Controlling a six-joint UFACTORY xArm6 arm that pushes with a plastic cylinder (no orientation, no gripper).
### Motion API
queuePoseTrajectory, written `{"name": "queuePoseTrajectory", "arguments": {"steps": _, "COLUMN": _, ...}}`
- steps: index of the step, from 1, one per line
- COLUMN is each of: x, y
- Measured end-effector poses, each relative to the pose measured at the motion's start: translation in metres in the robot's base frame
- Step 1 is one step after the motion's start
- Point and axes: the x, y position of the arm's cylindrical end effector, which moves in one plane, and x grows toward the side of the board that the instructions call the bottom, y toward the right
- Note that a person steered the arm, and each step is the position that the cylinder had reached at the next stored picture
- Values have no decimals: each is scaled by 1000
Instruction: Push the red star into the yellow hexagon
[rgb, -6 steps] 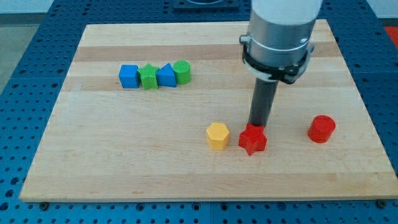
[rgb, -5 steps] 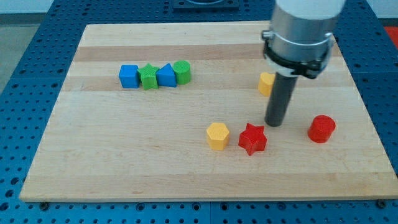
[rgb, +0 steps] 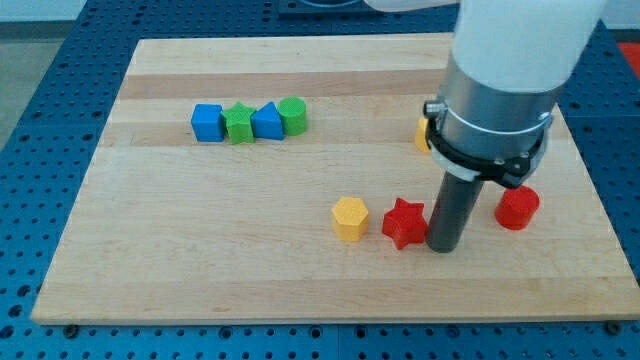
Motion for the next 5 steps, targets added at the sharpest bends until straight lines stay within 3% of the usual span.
{"name": "queuePoseTrajectory", "arguments": {"steps": 5, "x": 0, "y": -38}}
